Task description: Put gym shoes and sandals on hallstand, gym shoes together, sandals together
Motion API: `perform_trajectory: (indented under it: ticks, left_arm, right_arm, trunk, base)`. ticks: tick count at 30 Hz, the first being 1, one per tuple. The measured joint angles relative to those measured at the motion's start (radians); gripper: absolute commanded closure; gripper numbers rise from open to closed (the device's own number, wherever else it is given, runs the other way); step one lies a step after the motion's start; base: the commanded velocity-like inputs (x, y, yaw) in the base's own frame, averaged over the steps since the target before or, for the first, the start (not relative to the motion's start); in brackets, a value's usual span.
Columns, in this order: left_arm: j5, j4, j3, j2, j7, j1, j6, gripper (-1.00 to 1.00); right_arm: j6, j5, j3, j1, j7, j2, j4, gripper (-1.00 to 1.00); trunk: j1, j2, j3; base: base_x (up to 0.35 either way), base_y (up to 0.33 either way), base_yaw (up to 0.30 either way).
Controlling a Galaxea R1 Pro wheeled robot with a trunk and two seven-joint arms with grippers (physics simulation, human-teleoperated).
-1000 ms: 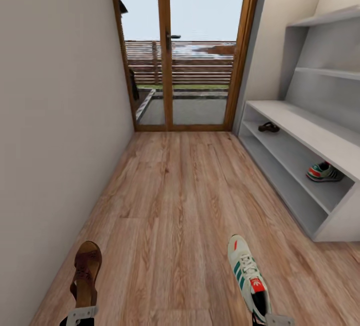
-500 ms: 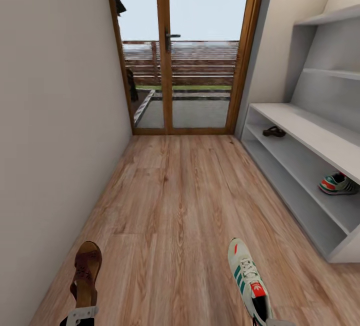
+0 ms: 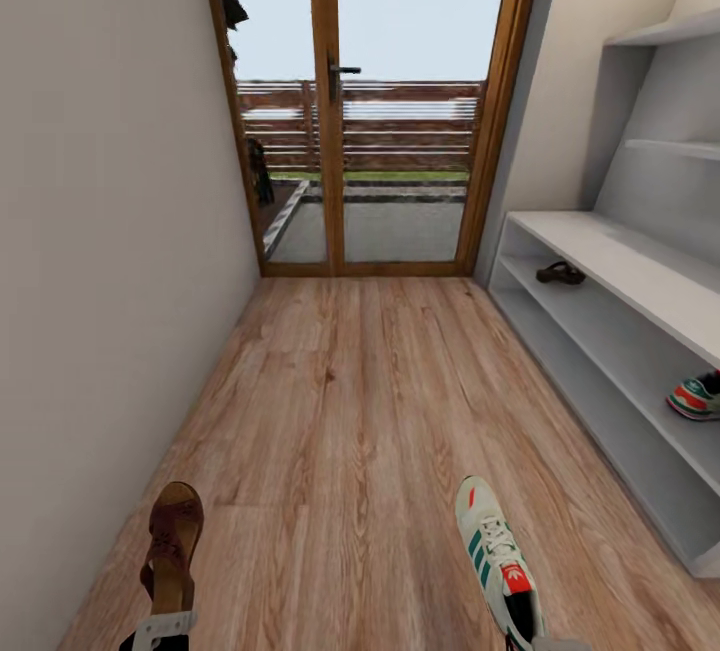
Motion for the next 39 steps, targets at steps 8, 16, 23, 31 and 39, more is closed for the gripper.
perform_trajectory:
  ticks: [8, 16, 23, 31, 39]
  left_arm:
    - [0.0, 0.0, 0.0, 0.0, 0.0, 0.0, 0.0, 1.0]
    - [0.0, 0.0, 0.002, 0.0, 0.0, 0.0, 0.0, 1.0]
    - [0.0, 0.0, 0.001, 0.0, 0.0, 0.0, 0.0, 1.0]
    - [0.0, 0.0, 0.0, -0.001, 0.0, 0.0, 0.0, 1.0]
    - [-0.004, 0.0, -0.002, -0.002, 0.0, 0.0, 0.0, 1.0]
  right_arm:
    - [0.0, 0.0, 0.0, 0.0, 0.0, 0.0, 0.0, 1.0]
    - [0.0, 0.0, 0.0, 0.0, 0.0, 0.0, 0.0, 1.0]
    - [0.0, 0.0, 0.0, 0.0, 0.0, 0.0, 0.0, 1.0]
    - [0.0, -0.001, 0.0, 0.0, 0.0, 0.001, -0.002, 1.0]
    - [-0.005, 0.003, 0.0, 0.0, 0.001, 0.002, -0.025, 1.0]
  trunk:
    - [0.0, 0.0, 0.0]
    - [0.0, 0.0, 0.0]
    - [0.0, 0.0, 0.0]
    - [0.0, 0.0, 0.0]
    - [0.0, 0.0, 0.0]
  base:
    - [0.336, 0.0, 0.0]
    - [0.336, 0.0, 0.0]
    - [0.336, 0.0, 0.0]
    - [0.336, 0.0, 0.0]
    - [0.336, 0.0, 0.0]
